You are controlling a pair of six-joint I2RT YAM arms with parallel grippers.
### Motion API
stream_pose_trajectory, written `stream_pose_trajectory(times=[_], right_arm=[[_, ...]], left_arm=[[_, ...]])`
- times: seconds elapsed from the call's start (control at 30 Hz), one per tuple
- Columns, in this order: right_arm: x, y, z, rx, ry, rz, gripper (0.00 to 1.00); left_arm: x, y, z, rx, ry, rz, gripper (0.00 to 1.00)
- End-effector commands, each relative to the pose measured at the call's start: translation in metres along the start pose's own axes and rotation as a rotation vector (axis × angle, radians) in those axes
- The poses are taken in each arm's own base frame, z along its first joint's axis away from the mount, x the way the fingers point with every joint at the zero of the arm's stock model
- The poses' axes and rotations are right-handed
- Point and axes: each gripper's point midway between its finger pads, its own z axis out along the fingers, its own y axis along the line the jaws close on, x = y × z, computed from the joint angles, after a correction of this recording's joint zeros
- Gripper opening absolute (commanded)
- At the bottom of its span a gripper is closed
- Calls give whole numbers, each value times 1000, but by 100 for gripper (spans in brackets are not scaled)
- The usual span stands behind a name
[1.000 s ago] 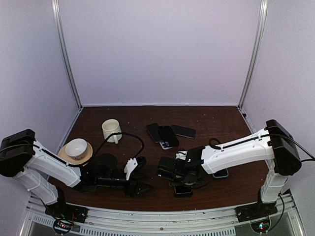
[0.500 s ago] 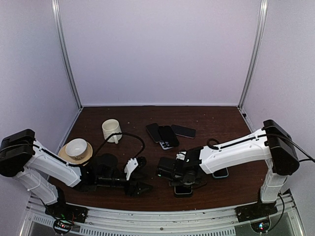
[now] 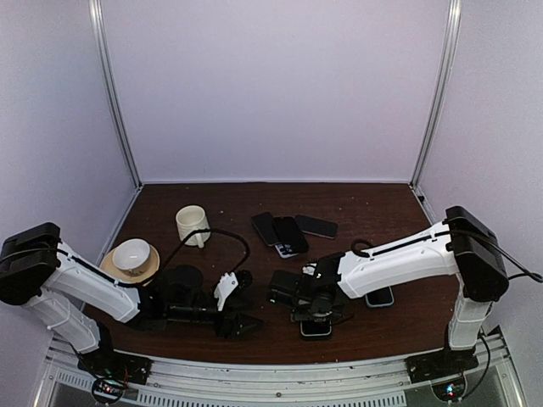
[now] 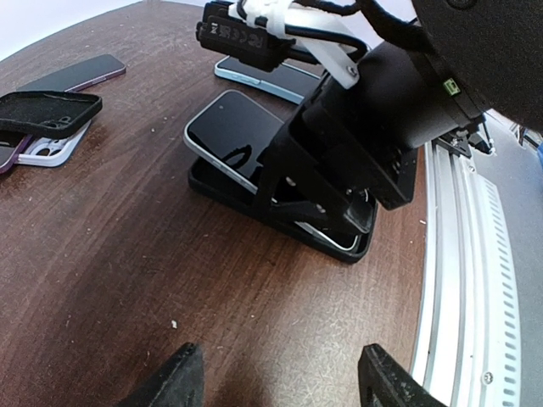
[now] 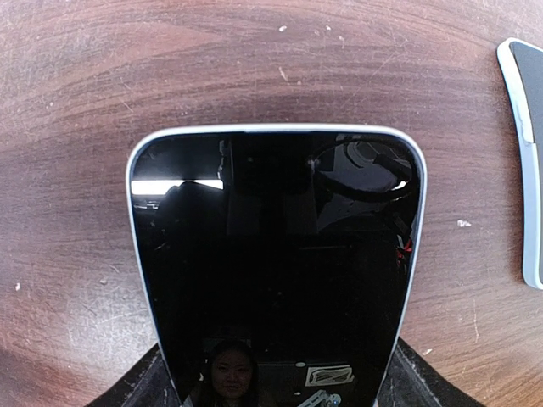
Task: Put the phone into the phone case
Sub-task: Install the phone into the phone case.
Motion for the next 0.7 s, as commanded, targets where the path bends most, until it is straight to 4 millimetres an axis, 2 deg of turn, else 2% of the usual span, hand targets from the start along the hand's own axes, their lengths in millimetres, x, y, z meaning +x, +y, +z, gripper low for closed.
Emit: stream_pose_trajectory(times=[0.0, 0.17, 0.67], right_arm=[[14, 1, 5, 4, 68, -42, 58], [14, -3, 4, 17, 68, -44, 71], [12, -5, -1, 16, 73, -41, 82]], left_arm=[[-13, -1, 2, -4, -37, 23, 66], [-14, 0, 2, -6, -38, 24, 66], [-14, 0, 2, -7, -39, 27, 66]])
